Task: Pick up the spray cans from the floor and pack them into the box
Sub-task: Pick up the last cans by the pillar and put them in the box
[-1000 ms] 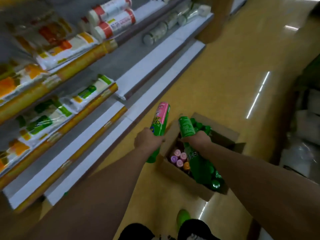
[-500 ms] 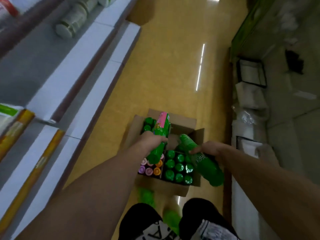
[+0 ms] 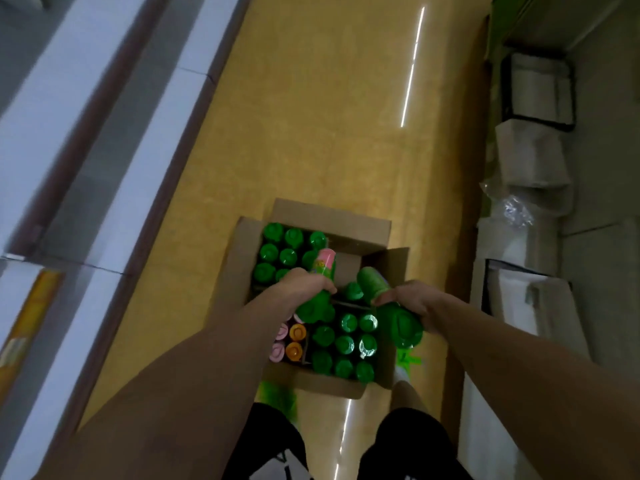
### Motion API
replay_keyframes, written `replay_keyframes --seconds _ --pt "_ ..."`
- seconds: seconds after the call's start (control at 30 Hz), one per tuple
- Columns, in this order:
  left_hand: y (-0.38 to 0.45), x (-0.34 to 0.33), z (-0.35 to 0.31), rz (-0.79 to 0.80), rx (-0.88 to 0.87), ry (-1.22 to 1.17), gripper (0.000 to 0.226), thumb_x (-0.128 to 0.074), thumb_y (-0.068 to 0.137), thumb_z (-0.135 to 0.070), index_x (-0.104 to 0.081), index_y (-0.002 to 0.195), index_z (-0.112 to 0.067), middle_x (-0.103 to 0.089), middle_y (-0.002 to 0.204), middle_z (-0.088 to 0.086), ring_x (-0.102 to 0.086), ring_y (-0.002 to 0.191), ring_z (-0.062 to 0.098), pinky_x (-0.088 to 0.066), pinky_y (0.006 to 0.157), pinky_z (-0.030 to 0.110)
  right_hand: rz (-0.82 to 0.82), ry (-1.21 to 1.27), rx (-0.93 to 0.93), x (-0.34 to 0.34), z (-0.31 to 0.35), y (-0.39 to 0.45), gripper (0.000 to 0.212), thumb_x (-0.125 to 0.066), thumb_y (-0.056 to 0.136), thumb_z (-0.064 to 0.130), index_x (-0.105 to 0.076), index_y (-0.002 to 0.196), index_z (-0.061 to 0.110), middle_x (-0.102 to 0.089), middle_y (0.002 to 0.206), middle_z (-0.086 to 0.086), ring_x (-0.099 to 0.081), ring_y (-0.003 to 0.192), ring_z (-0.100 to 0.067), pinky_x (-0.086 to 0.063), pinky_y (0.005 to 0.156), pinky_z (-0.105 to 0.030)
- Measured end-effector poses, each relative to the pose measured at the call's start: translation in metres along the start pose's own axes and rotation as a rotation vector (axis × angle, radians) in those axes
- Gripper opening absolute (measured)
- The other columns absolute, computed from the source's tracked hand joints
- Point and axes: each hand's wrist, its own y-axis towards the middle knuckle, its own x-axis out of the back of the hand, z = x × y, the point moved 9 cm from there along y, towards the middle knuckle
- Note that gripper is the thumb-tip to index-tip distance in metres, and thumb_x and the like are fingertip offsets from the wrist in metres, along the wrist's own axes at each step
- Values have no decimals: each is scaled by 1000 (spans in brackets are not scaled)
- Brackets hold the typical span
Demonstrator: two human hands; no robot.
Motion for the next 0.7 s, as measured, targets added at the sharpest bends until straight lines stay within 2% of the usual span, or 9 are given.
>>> replay_keyframes --seconds 0.07,0.17,0.23,0.33,0.4,0.5,0.6,0.7 --pt "24 -15 -3 -9 60 -32 72 -84 68 -33 -52 125 -3 -65 109 13 -67 93 29 -58 82 38 -8 -62 30 11 12 35 38 -87 71 8 -62 98 -2 -70 81 -18 -69 65 -29 -58 50 -33" --pt "60 -40 -5 -32 118 -39 80 -85 59 -36 -55 125 -2 -66 108 12 -68 93 30 -58 88 44 28 -296 103 26 31 92 52 -91 63 13 -64 107 3 -69 96 -13 -69 82 -27 -62 72 -41" --pt "82 -55 -9 -36 133 19 77 -84 62 -38 -55 124 -3 -64 111 11 -65 97 29 -57 89 42 29 -481 141 34 43 130 59 -92 63 21 -67 114 5 -67 102 -11 -67 92 -27 -60 83 -41" --pt "115 -63 -12 -134 136 147 76 -84 70 -35 -49 130 -4 -59 121 12 -60 108 32 -54 89 37 46 -694 147 35 46 180 75 -93 60 33 -63 124 7 -66 116 -12 -65 104 -28 -57 86 -36" --pt "137 -63 -16 -229 102 265 76 -82 73 -31 -44 133 -6 -56 126 14 -57 116 35 -50 88 34 44 -786 178 33 47 211 69 -90 64 34 -62 121 7 -65 119 -14 -64 106 -29 -56 83 -34" --pt "170 -71 -16 -269 38 422 59 -77 76 -30 -50 125 -10 -61 120 14 -59 110 35 -42 77 30 5 -873 262 27 50 251 52 -82 72 29 -62 115 7 -65 115 -14 -64 105 -33 -50 74 -33" --pt "202 -86 -8 -227 -13 536 50 -75 76 -26 -56 119 -10 -65 114 15 -62 105 35 -40 72 28 39 -925 289 9 44 284 31 -73 81 31 -64 100 9 -63 97 -10 -66 95 -31 -46 68 -33" --pt "228 -106 -7 -144 -88 639 46 -75 76 -20 -59 117 -8 -66 109 16 -63 101 36 -50 74 33 36 -971 315 -8 39 316 21 -67 88 29 -63 97 10 -65 100 -11 -66 92 -32 -48 69 -34"
